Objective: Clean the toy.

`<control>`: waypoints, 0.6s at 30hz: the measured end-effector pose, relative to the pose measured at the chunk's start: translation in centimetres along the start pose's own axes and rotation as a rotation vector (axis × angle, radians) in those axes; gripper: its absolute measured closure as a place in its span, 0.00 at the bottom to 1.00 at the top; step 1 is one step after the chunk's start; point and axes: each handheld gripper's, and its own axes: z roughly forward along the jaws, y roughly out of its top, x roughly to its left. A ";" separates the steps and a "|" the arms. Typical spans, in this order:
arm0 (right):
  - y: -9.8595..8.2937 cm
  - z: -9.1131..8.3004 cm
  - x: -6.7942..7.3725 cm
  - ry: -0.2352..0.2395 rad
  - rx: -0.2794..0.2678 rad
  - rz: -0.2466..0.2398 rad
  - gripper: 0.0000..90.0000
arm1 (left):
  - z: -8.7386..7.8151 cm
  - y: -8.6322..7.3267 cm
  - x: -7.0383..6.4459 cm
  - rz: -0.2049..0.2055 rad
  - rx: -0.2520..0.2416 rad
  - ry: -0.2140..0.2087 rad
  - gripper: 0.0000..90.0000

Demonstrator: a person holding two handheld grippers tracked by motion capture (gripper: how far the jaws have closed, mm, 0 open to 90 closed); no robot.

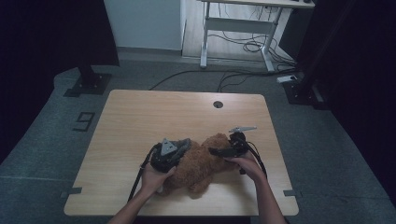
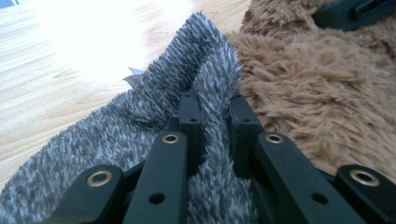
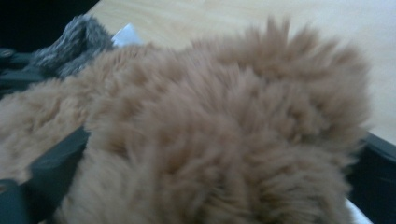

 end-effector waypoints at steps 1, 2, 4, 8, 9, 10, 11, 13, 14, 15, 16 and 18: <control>-0.2 0.1 -0.3 0.039 0.006 0.020 0.10 | 0.0 0.0 0.0 0.001 -0.001 0.001 0.88; -0.4 0.0 -0.4 0.057 -0.001 0.016 0.15 | 0.0 0.0 0.0 -0.001 -0.003 0.000 0.88; -0.6 -0.4 -0.4 0.076 -0.006 -0.014 0.30 | 0.0 0.0 0.0 -0.007 -0.009 -0.005 0.88; -0.7 -0.8 0.5 0.051 -0.010 -0.099 0.44 | 0.0 0.1 0.1 -0.012 -0.012 -0.009 0.88; -0.7 -0.9 0.8 0.038 -0.016 -0.120 0.48 | -0.1 0.1 0.2 -0.013 -0.015 -0.008 0.88; -0.7 -0.9 1.1 0.026 -0.023 -0.130 0.50 | -0.1 0.2 0.3 -0.016 -0.017 -0.009 0.88; -0.7 -0.9 1.1 0.026 -0.023 -0.130 0.50 | -0.1 0.2 0.3 -0.016 -0.017 -0.009 0.88; -0.8 -1.0 2.0 -0.013 -0.059 -0.158 0.56 | -0.4 0.5 1.1 -0.046 -0.023 -0.028 0.88; -0.8 -1.0 2.0 -0.013 -0.059 -0.158 0.56 | -0.4 0.5 1.1 -0.046 -0.023 -0.028 0.88; -0.9 -1.1 2.5 -0.031 -0.092 -0.173 0.58 | -0.6 0.7 1.8 -0.057 -0.021 -0.034 0.88; -0.9 -1.1 2.8 -0.037 -0.112 -0.180 0.59 | -0.7 0.8 2.1 -0.062 -0.021 -0.029 0.88; -0.9 -1.2 3.2 -0.044 -0.152 -0.186 0.60 | -0.8 1.1 2.7 -0.065 -0.018 -0.022 0.88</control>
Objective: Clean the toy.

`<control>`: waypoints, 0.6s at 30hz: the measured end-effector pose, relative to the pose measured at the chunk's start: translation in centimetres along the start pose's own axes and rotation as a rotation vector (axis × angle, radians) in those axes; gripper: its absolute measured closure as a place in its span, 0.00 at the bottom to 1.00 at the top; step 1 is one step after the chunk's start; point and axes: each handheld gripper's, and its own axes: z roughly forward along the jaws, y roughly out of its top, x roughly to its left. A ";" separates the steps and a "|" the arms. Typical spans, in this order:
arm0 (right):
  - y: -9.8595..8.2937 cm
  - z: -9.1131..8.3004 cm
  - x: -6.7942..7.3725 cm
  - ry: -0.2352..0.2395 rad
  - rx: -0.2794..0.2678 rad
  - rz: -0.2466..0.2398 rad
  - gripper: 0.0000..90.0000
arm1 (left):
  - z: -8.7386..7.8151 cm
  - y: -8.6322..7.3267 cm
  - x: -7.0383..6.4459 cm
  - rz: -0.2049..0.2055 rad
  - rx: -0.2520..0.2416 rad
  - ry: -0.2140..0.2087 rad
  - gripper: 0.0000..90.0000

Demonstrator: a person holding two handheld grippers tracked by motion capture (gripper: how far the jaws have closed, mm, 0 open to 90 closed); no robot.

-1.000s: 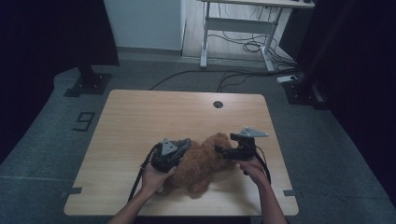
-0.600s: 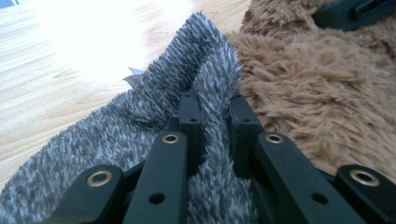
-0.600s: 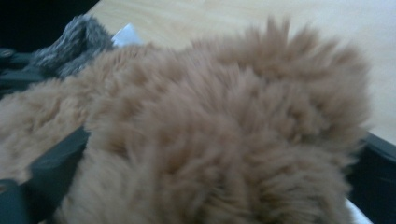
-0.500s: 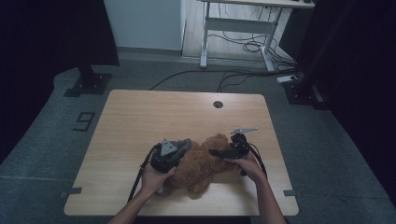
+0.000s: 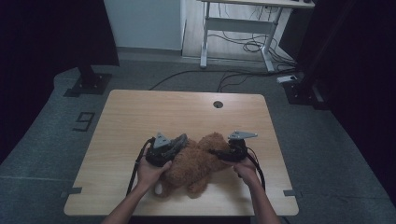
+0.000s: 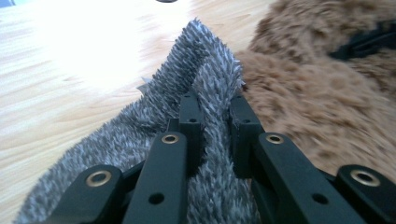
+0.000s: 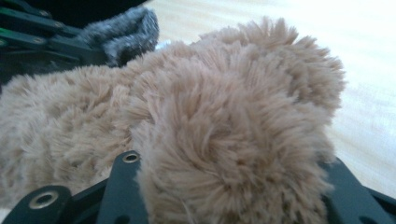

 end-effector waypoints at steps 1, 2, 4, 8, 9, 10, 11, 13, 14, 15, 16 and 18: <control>0.0 0.0 0.0 0.000 0.000 0.000 0.60 | 0.0 0.0 0.0 0.000 0.000 0.000 0.88; 0.2 0.1 0.3 -0.009 -0.041 0.005 0.60 | -0.1 0.4 0.5 0.005 0.003 0.013 0.88; 0.3 0.3 0.4 -0.030 -0.085 0.004 0.61 | -0.2 1.0 0.9 0.011 0.004 0.027 0.88; 1.3 0.7 0.9 -0.087 -0.193 -0.006 0.61 | -0.4 2.8 2.3 0.011 -0.004 0.061 0.88; 1.3 0.7 0.9 -0.087 -0.193 -0.006 0.61 | -0.4 2.8 2.3 0.011 -0.004 0.061 0.88; 1.8 0.8 1.3 -0.137 -0.240 -0.045 0.60 | -0.4 3.7 2.9 0.007 -0.010 0.077 0.88; 1.9 0.9 1.4 -0.159 -0.259 -0.065 0.59 | -0.4 3.9 3.1 0.004 -0.009 0.079 0.88; 1.8 1.0 1.5 -0.178 -0.282 -0.082 0.59 | -0.3 4.1 3.1 0.002 -0.011 0.079 0.88; 1.4 1.2 1.5 -0.195 -0.308 -0.104 0.59 | -0.2 4.1 3.0 0.003 -0.008 0.071 0.87; 1.4 1.2 1.5 -0.195 -0.308 -0.104 0.59 | -0.2 4.1 3.0 0.003 -0.008 0.071 0.87; 1.0 1.2 1.4 -0.198 -0.314 -0.114 0.59 | 0.0 4.0 2.7 0.005 -0.006 0.064 0.87; -0.6 0.7 1.6 -0.196 -0.323 -0.157 0.58 | 0.4 3.3 1.8 0.018 0.003 0.038 0.87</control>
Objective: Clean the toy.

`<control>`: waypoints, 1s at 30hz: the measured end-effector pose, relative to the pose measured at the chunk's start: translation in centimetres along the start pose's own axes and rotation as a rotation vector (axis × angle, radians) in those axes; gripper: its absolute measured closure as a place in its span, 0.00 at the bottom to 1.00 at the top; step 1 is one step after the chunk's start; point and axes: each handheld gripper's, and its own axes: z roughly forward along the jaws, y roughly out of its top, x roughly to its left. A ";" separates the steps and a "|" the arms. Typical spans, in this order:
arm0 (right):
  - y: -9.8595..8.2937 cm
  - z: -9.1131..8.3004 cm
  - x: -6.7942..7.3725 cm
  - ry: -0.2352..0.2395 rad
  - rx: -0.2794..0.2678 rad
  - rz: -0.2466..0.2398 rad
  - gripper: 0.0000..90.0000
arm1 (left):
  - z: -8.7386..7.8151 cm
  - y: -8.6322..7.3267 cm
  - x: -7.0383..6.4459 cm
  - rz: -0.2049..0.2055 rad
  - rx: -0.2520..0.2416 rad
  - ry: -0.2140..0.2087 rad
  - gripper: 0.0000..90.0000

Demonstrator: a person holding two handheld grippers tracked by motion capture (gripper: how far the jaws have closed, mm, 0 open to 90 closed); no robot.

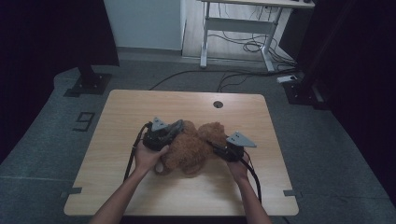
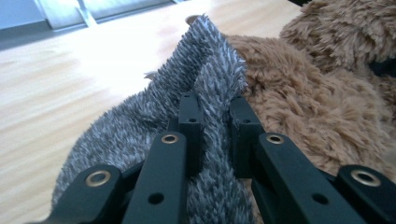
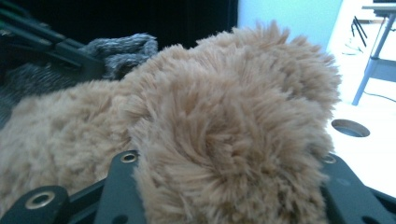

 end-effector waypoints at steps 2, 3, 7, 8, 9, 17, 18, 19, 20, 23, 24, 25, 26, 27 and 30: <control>-0.8 -0.9 0.1 0.010 -0.002 -0.021 0.57 | -0.1 -0.4 -0.7 0.010 -0.005 -0.018 0.87; -1.3 -1.3 0.1 0.015 0.002 -0.032 0.56 | -0.2 -0.5 -1.1 0.015 -0.007 -0.027 0.87; -2.3 -2.5 0.2 0.027 0.008 -0.044 0.55 | -0.5 -0.4 -1.7 0.021 -0.007 -0.047 0.87; -2.7 -3.0 0.3 0.026 0.004 -0.053 0.55 | -0.7 0.0 -1.9 0.013 -0.012 -0.055 0.86; -2.9 -3.1 0.3 0.023 0.003 -0.059 0.55 | -0.9 0.3 -2.1 0.011 -0.017 -0.059 0.86; -4.1 -3.6 0.3 0.006 0.003 -0.036 0.54 | -0.5 0.7 -5.0 0.091 0.024 -0.096 0.86; -4.3 -3.7 0.3 0.005 0.004 -0.030 0.53 | 0.1 0.0 -5.6 0.102 0.038 -0.091 0.86; -4.4 -3.8 0.3 0.005 0.008 -0.028 0.52 | 0.2 -0.4 -5.8 0.109 0.033 -0.085 0.86; -4.4 -3.8 0.2 0.007 0.013 -0.018 0.50 | 0.3 -0.7 -6.0 0.111 0.030 -0.086 0.87; -4.4 -3.9 0.0 0.019 0.022 -0.001 0.47 | 0.1 -1.2 -6.2 0.115 0.022 -0.091 0.88; -4.4 -4.0 0.0 0.023 0.024 0.003 0.46 | 0.0 -1.5 -6.3 0.117 0.016 -0.093 0.88; -4.4 -4.0 0.0 0.023 0.024 0.003 0.46 | -0.2 -1.9 -6.3 0.119 0.012 -0.095 0.88; -4.3 -4.1 0.0 0.036 0.030 0.003 0.44 | -0.5 -2.6 -6.5 0.114 -0.003 -0.100 0.88; -4.3 -4.1 0.0 0.036 0.030 0.003 0.44 | -0.5 -2.6 -6.5 0.114 -0.003 -0.100 0.88; -4.2 -4.7 0.1 0.060 0.053 0.025 0.35 | -1.1 -3.7 -6.9 0.100 -0.031 -0.111 0.89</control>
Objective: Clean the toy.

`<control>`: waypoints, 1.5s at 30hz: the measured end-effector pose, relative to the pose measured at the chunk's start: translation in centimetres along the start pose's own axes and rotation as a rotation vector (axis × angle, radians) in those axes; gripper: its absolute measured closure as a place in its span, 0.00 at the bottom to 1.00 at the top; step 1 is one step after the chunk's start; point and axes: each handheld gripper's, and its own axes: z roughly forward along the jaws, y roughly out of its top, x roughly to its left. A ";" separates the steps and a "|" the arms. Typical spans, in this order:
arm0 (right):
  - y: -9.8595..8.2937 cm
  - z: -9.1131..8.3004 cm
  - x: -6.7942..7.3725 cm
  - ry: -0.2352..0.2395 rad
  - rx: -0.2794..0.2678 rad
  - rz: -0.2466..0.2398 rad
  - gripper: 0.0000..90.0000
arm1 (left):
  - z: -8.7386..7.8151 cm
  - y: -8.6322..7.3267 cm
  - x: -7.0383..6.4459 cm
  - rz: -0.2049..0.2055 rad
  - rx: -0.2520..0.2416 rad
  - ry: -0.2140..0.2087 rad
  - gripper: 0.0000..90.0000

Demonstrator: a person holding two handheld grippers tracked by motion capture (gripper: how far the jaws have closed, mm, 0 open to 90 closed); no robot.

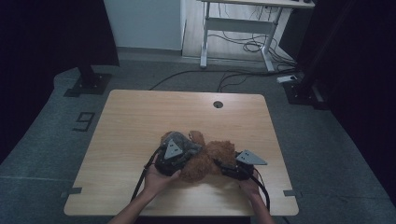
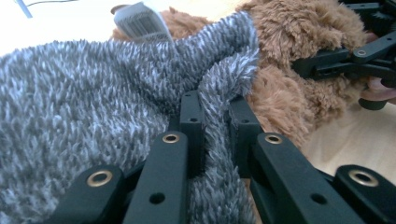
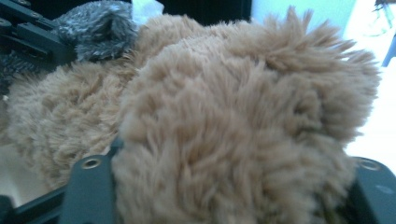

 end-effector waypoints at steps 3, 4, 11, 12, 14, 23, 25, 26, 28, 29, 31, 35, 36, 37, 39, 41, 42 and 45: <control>0.3 -0.4 0.0 -0.004 0.016 0.005 0.26 | -0.2 -0.4 -0.3 -0.002 -0.012 -0.003 0.89; 0.8 -0.6 0.0 -0.003 0.032 0.018 0.18 | -0.4 -0.7 -0.6 -0.003 -0.023 0.001 0.89; 2.2 0.1 -0.6 0.028 0.099 0.072 0.08 | -0.6 -1.4 -0.7 -0.018 -0.046 -0.003 0.89; 2.1 0.3 -0.8 0.046 0.118 0.090 0.10 | -0.7 -1.6 -0.9 -0.019 -0.051 -0.004 0.89; 1.7 0.2 -0.7 0.052 0.118 0.086 0.17 | -0.8 -1.8 -1.0 -0.019 -0.054 -0.008 0.89; -0.1 -1.7 0.5 0.031 0.072 0.011 0.44 | -1.7 -0.1 -2.5 0.007 -0.045 -0.021 0.88; -0.5 -1.8 0.6 0.013 0.053 0.009 0.45 | -1.7 1.5 -2.7 0.019 -0.047 -0.021 0.88; -0.6 -1.8 0.6 0.005 0.046 0.011 0.45 | -1.6 2.4 -2.9 0.024 -0.053 -0.030 0.88; -0.5 -1.8 0.7 -0.006 0.046 -0.006 0.45 | -1.1 4.2 -3.8 0.042 -0.069 -0.052 0.87; -0.5 -1.8 0.7 -0.006 0.046 -0.006 0.45 | -1.1 4.2 -3.8 0.042 -0.069 -0.052 0.87; -0.6 -1.8 1.1 -0.022 0.044 -0.027 0.45 | -0.2 6.1 -5.2 0.077 -0.078 -0.074 0.87; -0.7 -1.9 1.5 -0.046 0.043 -0.070 0.45 | 4.1 8.8 -8.1 0.146 -0.013 -0.097 0.87; -0.7 -2.0 1.6 -0.051 0.042 -0.076 0.45 | 5.1 8.7 -8.3 0.139 0.011 -0.108 0.87; -0.7 -2.0 1.7 -0.056 0.042 -0.079 0.45 | 5.1 8.7 -8.3 0.139 0.011 -0.108 0.87; -0.8 -2.0 1.7 -0.065 0.045 -0.088 0.45 | 7.1 7.5 -8.1 0.126 0.050 -0.115 0.87; -0.8 -1.9 1.7 -0.076 0.055 -0.093 0.45 | 7.1 7.1 -7.9 0.112 0.037 -0.122 0.87; -1.0 -1.9 1.8 -0.076 0.054 -0.096 0.45 | 6.7 6.6 -7.4 0.104 0.026 -0.119 0.87; -0.9 -1.8 2.0 -0.086 0.061 -0.111 0.46 | 6.1 6.1 -7.0 0.114 0.021 -0.087 0.88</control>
